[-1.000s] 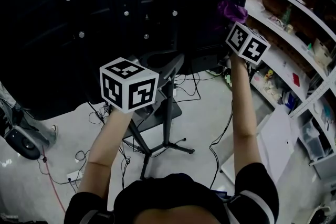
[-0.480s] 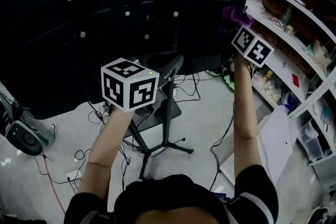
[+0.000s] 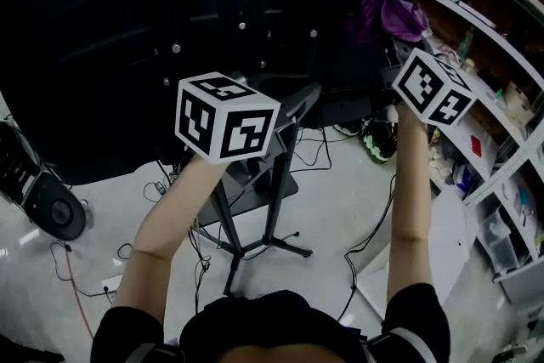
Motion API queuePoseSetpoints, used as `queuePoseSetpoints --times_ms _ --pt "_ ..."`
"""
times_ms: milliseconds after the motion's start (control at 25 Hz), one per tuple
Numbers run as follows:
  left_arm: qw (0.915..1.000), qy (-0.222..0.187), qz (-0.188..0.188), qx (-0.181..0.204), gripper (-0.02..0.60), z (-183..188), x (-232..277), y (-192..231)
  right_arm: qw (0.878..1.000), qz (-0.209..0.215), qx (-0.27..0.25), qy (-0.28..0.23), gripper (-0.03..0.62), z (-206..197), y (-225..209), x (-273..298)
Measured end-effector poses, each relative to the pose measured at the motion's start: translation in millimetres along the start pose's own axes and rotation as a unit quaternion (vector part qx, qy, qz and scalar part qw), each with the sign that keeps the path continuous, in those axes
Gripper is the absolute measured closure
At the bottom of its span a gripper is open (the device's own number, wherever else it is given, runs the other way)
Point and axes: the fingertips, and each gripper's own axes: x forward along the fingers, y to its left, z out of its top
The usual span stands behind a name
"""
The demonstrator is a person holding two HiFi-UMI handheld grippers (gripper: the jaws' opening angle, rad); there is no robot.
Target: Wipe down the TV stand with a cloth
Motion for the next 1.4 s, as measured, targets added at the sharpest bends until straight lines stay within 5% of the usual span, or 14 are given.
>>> queuePoseSetpoints --times_ms 360,680,1040,1400 --pt "0.9997 -0.011 -0.013 0.015 0.575 67 -32 10 0.993 0.11 -0.048 -0.016 0.53 71 111 30" --pt "0.9972 -0.04 0.002 0.064 0.575 155 -60 21 0.981 0.149 -0.112 -0.05 0.53 137 176 68" --pt "0.9924 -0.06 0.024 0.105 0.575 252 -69 41 0.966 0.133 -0.203 -0.092 0.53 210 203 113" --pt "0.9826 -0.082 0.061 0.155 0.575 352 -62 52 0.957 0.063 -0.239 -0.152 0.53 303 183 149"
